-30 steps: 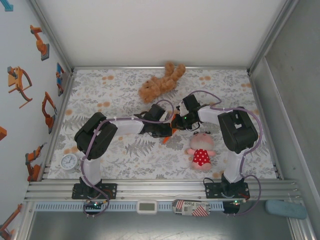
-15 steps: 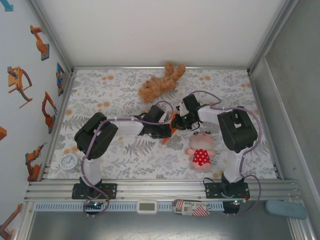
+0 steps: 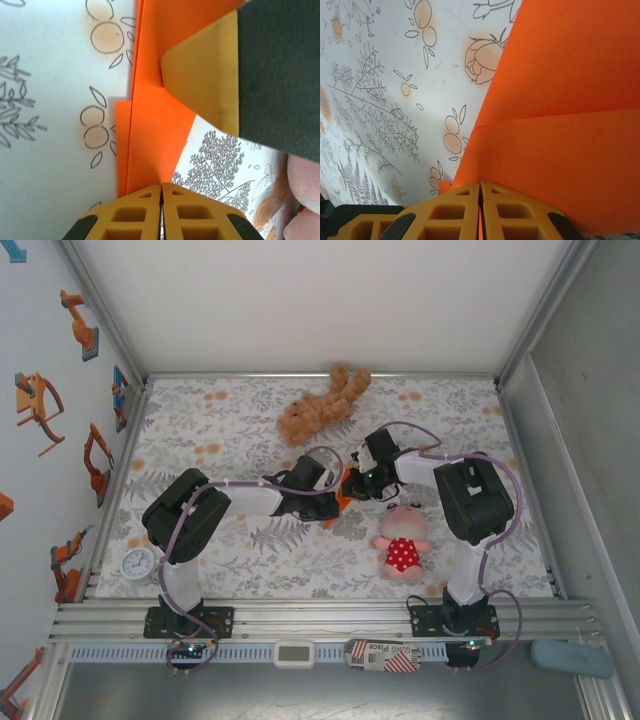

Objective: Fold a paper plane with a square sheet of paper (pick it up from the middle)
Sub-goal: Fold the wing for the fifth time at the center of the table.

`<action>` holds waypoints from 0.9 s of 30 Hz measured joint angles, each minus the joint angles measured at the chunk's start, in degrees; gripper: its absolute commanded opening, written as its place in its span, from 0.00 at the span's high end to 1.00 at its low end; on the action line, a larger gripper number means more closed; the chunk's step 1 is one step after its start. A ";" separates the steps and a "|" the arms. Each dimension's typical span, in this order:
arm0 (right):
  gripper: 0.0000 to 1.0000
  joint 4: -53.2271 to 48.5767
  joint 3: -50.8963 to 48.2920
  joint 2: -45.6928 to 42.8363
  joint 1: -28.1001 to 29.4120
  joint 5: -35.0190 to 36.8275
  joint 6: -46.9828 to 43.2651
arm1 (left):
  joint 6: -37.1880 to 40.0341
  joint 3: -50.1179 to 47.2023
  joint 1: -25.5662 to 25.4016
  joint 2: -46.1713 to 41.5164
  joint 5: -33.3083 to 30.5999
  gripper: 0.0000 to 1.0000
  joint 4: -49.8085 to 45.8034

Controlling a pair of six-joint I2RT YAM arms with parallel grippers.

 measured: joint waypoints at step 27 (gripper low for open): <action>0.90 -1.38 0.42 0.76 0.37 -2.54 0.04 | -2.60 -12.15 -3.96 -11.61 -3.91 0.91 -4.24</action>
